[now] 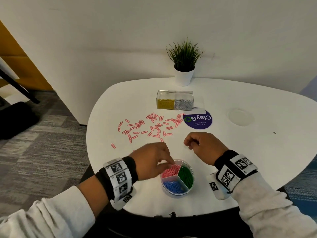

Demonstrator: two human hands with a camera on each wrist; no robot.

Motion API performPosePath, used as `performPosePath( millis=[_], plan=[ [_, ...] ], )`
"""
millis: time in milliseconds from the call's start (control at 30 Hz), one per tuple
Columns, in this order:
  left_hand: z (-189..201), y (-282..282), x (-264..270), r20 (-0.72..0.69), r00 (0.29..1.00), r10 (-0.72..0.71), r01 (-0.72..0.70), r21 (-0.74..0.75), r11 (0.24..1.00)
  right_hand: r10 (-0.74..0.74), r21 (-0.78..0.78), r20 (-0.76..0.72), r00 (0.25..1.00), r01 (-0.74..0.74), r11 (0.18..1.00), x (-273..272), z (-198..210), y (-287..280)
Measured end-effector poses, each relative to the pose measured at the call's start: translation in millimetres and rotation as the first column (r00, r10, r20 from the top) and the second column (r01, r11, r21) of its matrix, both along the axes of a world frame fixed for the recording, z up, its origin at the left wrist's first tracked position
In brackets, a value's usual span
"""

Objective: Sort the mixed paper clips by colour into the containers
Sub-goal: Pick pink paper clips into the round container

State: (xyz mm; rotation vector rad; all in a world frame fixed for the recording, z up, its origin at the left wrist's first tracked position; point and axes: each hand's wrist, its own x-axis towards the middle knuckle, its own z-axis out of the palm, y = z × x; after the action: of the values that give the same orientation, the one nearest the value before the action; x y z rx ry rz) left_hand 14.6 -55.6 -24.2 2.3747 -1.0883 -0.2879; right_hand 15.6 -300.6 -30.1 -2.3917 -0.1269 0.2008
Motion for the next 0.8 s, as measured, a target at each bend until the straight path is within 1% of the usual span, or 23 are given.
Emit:
performPosePath(
  millis=[67,133,167,200,267,300,333,367,400,467,567,667,800],
  plan=[
    [6.2,15.6,15.9,-0.032,0.991,0.128,-0.129,-0.017,0.992,-0.024,-0.039,0.004,1.0,0.024,0.999,3.5,-4.1,-5.8],
    [11.1,40.6,37.2,-0.029,0.956,0.291,-0.29,0.025,0.957,-0.043,-0.091,-0.002,0.999,0.043,0.995,10.4,-10.9,-11.5],
    [12.4,56.2,47.3,-0.021,0.929,0.37,-0.367,0.098,0.925,-0.047,-0.124,-0.011,0.999,0.045,0.991,15.4,-15.3,-13.9],
    [12.4,72.7,55.6,0.004,0.901,0.434,-0.425,0.209,0.881,-0.043,-0.164,-0.024,0.999,0.039,0.986,21.0,-19.0,-15.6],
    [6.4,104.6,66.1,0.078,0.864,0.498,-0.475,0.455,0.753,-0.028,-0.238,-0.061,0.998,0.013,0.971,35.3,-25.9,-17.1],
    [1.7,117.8,67.5,0.091,0.848,0.522,-0.482,0.539,0.69,-0.027,-0.262,-0.08,0.996,0.005,0.965,43.2,-28.3,-16.7],
    [-3.9,128.5,68.3,0.082,0.832,0.548,-0.485,0.585,0.65,-0.029,-0.282,-0.096,0.995,0.001,0.959,51.8,-30.3,-15.2],
    [-8.9,136.0,68.6,0.062,0.82,0.569,-0.487,0.598,0.637,-0.033,-0.302,-0.103,0.994,0.001,0.953,60.5,-31.9,-13.2],
    [-14.0,140.8,69.2,0.037,0.814,0.58,-0.489,0.584,0.648,-0.039,-0.317,-0.103,0.994,0.004,0.948,68.9,-33.0,-10.7],
    [-19.3,144.0,70.3,-0.01,0.815,0.58,-0.49,0.522,0.698,-0.038,-0.341,-0.086,0.996,0.007,0.94,84.7,-33.9,-4.5],
    [-23.3,140.6,70.8,0.011,0.853,0.522,-0.467,0.462,0.754,0.002,-0.395,-0.062,0.998,-0.026,0.918,102.6,-32.6,6.9],
    [-25.3,133.7,70.6,0.084,0.884,0.46,-0.443,0.467,0.765,0.057,-0.464,-0.012,0.998,-0.056,0.884,115.9,-32.9,14.7],
    [-31.1,131.4,73.3,0.134,0.881,0.454,-0.461,0.464,0.757,0.126,-0.528,0.021,0.992,-0.096,0.844,128.7,-32.9,14.4]
  ],
)
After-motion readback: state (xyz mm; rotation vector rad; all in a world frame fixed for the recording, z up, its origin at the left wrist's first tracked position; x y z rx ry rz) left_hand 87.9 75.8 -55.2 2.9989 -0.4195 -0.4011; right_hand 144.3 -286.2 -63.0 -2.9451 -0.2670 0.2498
